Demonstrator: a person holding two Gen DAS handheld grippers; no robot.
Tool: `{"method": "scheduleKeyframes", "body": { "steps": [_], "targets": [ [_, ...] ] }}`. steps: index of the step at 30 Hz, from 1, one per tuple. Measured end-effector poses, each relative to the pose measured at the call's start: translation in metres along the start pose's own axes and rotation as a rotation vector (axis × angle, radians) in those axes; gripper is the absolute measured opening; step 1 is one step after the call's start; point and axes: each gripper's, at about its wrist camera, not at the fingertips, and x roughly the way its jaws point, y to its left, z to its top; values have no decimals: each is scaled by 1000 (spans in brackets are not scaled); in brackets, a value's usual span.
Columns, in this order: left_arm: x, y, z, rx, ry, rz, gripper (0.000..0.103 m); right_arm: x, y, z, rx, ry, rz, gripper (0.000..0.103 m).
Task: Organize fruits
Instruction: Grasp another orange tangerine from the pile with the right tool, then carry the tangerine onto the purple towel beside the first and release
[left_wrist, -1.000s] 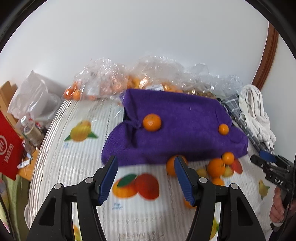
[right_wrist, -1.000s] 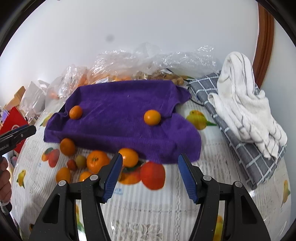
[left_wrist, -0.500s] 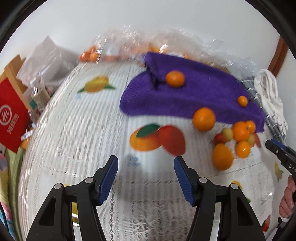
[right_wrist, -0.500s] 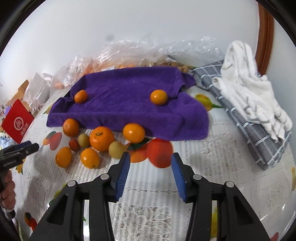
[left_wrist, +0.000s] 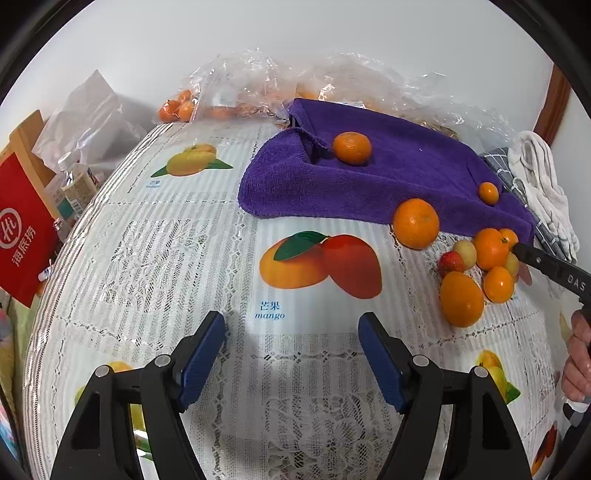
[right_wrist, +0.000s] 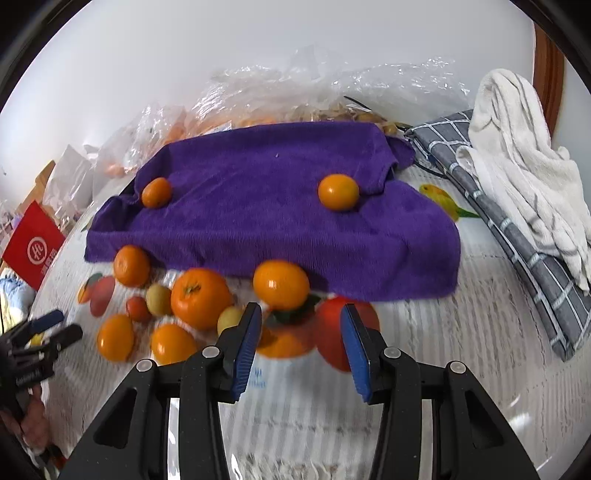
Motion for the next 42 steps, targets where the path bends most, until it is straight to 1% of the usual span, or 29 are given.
{"method": "scheduleKeyframes", "body": {
  "steps": [2, 4, 6, 8, 9, 10, 12, 15, 18, 22, 24, 26, 28, 31, 33, 34, 36, 39, 42],
  "targets": [
    [-1, 1, 1, 0, -8, -29, 72, 4, -3, 4, 18, 0, 16, 45],
    [-2, 0, 3, 3, -20, -61, 72, 13, -6, 8, 40, 9, 51, 45],
    [-3, -4, 7, 4, -34, -83, 72, 20, -6, 11, 56, 30, 92, 46],
    [-3, -10, 13, 10, -45, -114, 72, 26, -4, 13, 56, 50, 113, 44],
    [-3, -14, 17, 10, -50, -131, 72, 26, -1, 13, 47, 48, 115, 42],
    [-2, -18, 21, 9, -53, -145, 72, 26, 1, 13, 34, 51, 121, 32],
    [-1, -28, 30, 7, -60, -178, 72, 22, 2, 12, 23, 49, 106, 31],
    [4, -41, 43, 11, -65, -209, 71, 4, -6, 8, 9, 12, 63, 31],
    [14, -53, 53, 17, -57, -216, 68, -5, -15, 1, -2, -1, 18, 31],
    [34, -61, 61, 0, -3, -223, 62, 0, -23, -9, -7, 26, 4, 31],
    [40, -65, 61, 6, 4, -241, 62, 4, -22, -12, -12, 31, -3, 31],
    [46, -71, 61, 37, 12, -221, 62, 3, -20, -14, -25, 17, -17, 31],
    [46, -75, 60, 62, 1, -203, 61, 4, -19, -14, -40, 14, -30, 31],
    [46, -73, 59, 63, -5, -218, 47, 3, -13, -19, -69, -9, -62, 31],
    [46, -71, 57, 55, -10, -244, 42, 2, -7, -22, -97, -19, -96, 31],
    [46, -72, 57, 58, -11, -253, 38, 3, -5, -22, -107, -18, -108, 31],
    [44, -76, 56, 70, -22, -237, 38, 4, -5, -22, -115, -19, -117, 31],
    [42, -82, 53, 97, -41, -201, 38, 3, -8, -22, -96, -21, -106, 31],
    [40, -82, 53, 93, -52, -178, 37, 2, -11, -23, -77, -27, -130, 31]
  ]
}}
